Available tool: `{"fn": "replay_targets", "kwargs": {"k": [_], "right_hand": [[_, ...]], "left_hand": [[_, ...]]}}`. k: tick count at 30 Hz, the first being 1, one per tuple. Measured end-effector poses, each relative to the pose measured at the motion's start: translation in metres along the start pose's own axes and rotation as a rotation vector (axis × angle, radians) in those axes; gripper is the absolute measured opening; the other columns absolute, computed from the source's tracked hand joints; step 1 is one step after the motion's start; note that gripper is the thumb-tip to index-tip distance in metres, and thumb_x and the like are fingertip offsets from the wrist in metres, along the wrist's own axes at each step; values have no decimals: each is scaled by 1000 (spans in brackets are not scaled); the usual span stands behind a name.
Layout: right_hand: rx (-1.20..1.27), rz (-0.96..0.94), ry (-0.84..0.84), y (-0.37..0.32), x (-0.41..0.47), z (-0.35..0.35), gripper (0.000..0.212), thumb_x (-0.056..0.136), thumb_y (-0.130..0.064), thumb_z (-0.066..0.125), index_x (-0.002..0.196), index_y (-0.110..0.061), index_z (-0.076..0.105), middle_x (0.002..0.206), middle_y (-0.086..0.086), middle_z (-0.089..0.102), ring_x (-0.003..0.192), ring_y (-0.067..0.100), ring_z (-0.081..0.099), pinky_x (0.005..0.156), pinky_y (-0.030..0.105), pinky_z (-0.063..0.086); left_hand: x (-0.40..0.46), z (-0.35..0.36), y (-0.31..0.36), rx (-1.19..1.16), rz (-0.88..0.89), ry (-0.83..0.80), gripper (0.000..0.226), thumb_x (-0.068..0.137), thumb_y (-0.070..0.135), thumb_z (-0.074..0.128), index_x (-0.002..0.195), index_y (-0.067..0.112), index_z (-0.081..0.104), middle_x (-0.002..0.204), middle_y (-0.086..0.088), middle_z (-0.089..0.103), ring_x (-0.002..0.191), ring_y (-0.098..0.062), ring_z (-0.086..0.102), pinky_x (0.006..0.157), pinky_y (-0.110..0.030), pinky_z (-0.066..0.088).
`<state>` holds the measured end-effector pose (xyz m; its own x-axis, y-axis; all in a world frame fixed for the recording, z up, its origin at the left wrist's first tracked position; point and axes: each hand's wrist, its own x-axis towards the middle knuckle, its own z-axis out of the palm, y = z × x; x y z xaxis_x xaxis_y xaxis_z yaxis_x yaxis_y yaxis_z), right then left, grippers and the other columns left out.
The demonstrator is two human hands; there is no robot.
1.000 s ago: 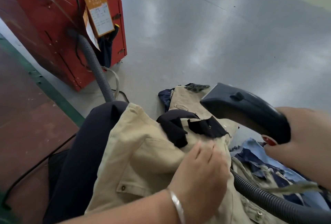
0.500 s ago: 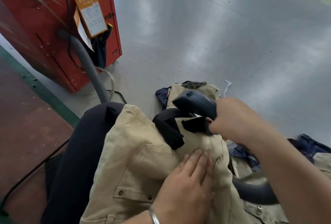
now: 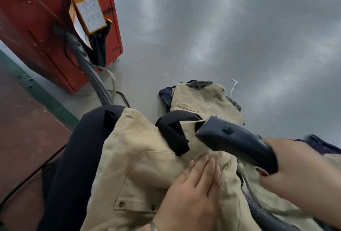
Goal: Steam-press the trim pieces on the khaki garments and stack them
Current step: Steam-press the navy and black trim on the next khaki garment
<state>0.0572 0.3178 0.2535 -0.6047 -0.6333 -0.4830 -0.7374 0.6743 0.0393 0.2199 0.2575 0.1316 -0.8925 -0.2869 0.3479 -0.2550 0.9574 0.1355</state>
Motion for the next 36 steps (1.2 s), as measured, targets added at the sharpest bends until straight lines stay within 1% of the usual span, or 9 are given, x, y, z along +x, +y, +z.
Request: {"fn": "replay_targets", "kwargs": {"k": [4, 11, 15, 19, 21, 25, 28, 32, 36], "right_hand": [[193, -31, -62, -11, 27, -2, 12, 74, -17, 69, 79, -15, 59, 55, 4, 65, 44, 14, 61, 44, 28, 45], [458, 2, 78, -24, 75, -39, 14, 75, 1, 65, 86, 6, 60, 50, 18, 65, 36, 25, 52, 41, 29, 45], [468, -29, 216, 2, 42, -49, 15, 68, -4, 75, 73, -9, 62, 44, 9, 64, 32, 18, 58, 44, 31, 49], [358, -42, 146, 14, 2, -21, 23, 66, -3, 77, 61, -16, 59, 43, 2, 62, 31, 18, 53, 43, 27, 42], [262, -23, 81, 12, 2, -3, 12, 69, -12, 72, 69, -15, 60, 48, -9, 64, 37, 15, 55, 45, 29, 45], [237, -2, -27, -3, 17, 7, 12, 73, -16, 67, 83, -12, 63, 48, 4, 59, 37, 13, 46, 42, 26, 37], [258, -33, 84, -20, 41, 3, 12, 77, -17, 69, 80, -13, 58, 55, 2, 61, 41, 15, 54, 44, 28, 41], [308, -54, 179, -39, 63, -17, 13, 76, -12, 69, 81, -6, 58, 65, 13, 66, 60, 29, 67, 56, 34, 52], [318, -163, 325, -28, 35, -30, 19, 65, -12, 75, 67, -14, 56, 49, 8, 62, 51, 31, 64, 52, 41, 52]], "left_hand": [[-3, 4, 0, -12, -10, -10, 46, 63, 33, 78, 104, 13, 75, 113, -5, 69, 110, -19, 64, 89, -32, 53], [-1, -3, 0, -22, 3, -66, 41, 80, 38, 51, 107, 19, 74, 116, 1, 69, 112, -15, 62, 91, -28, 52], [-2, -4, -3, -27, -14, -20, 41, 81, 38, 50, 109, 19, 73, 118, 0, 67, 115, -15, 60, 92, -28, 52], [0, -2, -2, -57, -21, 15, 37, 79, 31, 51, 104, 18, 75, 113, 0, 70, 111, -15, 63, 89, -29, 53], [0, 0, -1, -59, -14, 33, 35, 78, 31, 54, 102, 17, 76, 111, -1, 70, 109, -16, 64, 88, -29, 53], [-2, -1, -3, -56, 0, 19, 38, 90, 33, 44, 104, 16, 75, 112, -2, 70, 109, -17, 64, 91, -29, 52], [-2, -3, -4, -92, -27, -9, 50, 98, 30, 28, 106, 16, 75, 115, -2, 69, 111, -17, 63, 90, -30, 52], [1, -11, -7, -111, 2, -99, 45, 83, 44, 42, 108, 23, 74, 117, 4, 68, 113, -12, 61, 90, -25, 52], [-1, -22, -12, -94, -25, 12, 35, 85, 37, 49, 102, 22, 75, 112, 3, 70, 109, -11, 63, 89, -26, 52]]}}
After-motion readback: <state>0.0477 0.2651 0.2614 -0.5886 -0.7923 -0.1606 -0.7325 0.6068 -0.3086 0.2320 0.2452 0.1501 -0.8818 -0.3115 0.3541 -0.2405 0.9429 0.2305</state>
